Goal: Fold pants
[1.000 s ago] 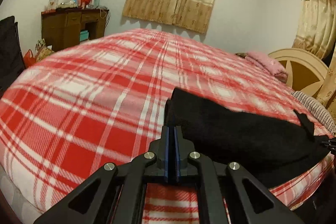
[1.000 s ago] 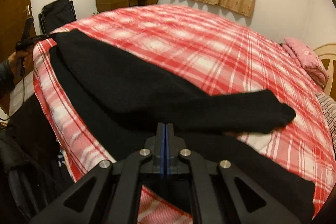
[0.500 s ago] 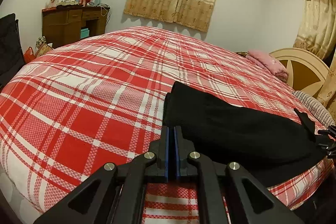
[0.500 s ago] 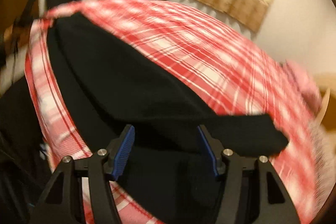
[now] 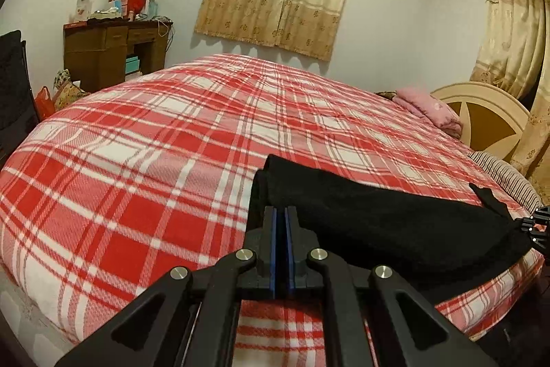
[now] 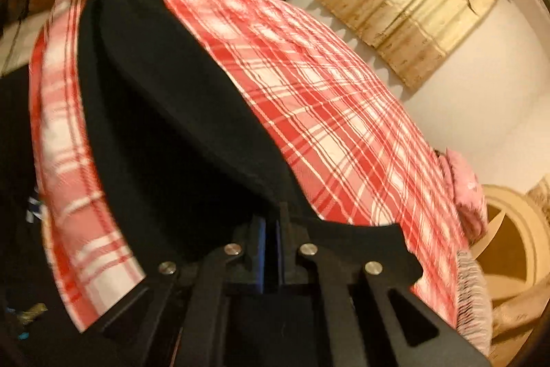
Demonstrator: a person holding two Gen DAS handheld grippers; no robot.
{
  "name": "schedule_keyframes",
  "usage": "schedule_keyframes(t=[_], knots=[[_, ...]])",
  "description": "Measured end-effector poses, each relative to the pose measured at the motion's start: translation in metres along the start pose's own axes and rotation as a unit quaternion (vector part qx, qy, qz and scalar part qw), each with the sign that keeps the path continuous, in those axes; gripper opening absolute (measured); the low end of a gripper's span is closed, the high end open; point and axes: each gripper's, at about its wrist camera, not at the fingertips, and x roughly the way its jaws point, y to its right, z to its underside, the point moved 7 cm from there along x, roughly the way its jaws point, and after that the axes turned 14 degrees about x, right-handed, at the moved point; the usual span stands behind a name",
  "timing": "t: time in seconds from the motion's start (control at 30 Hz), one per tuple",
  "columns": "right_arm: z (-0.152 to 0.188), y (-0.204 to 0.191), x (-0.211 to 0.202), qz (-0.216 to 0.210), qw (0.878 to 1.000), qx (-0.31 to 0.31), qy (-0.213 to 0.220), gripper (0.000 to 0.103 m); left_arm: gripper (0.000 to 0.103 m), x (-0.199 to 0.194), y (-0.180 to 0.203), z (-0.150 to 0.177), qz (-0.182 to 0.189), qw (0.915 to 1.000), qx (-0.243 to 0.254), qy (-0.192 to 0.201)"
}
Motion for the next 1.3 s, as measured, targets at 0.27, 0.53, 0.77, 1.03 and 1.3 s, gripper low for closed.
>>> schedule_keyframes(t=[0.27,0.53,0.77,1.03,1.3], knots=[[0.036,-0.018,0.005,-0.018,0.999,0.032,-0.038,0.007,0.004,0.002,-0.007,0.03,-0.003,0.9995,-0.024,-0.021],[0.026,-0.006,-0.011,-0.026,0.997,0.068,-0.017,0.007,0.004,-0.005,-0.007,0.029,-0.005,0.9996,-0.023,-0.014],[0.061,-0.023,0.019,-0.039,0.995,0.053,-0.075,0.008,0.005,0.0,-0.008,0.045,-0.006,0.9993,-0.019,-0.03],[0.065,-0.001,0.002,-0.051,0.992,0.083,-0.082,0.044,0.006,-0.04,-0.013,0.049,-0.059,0.9963,0.035,-0.052],[0.054,0.088,-0.025,-0.016,0.973,0.227,-0.035,0.051,0.007,-0.054,-0.039,0.034,-0.104,0.9943,-0.014,-0.018]])
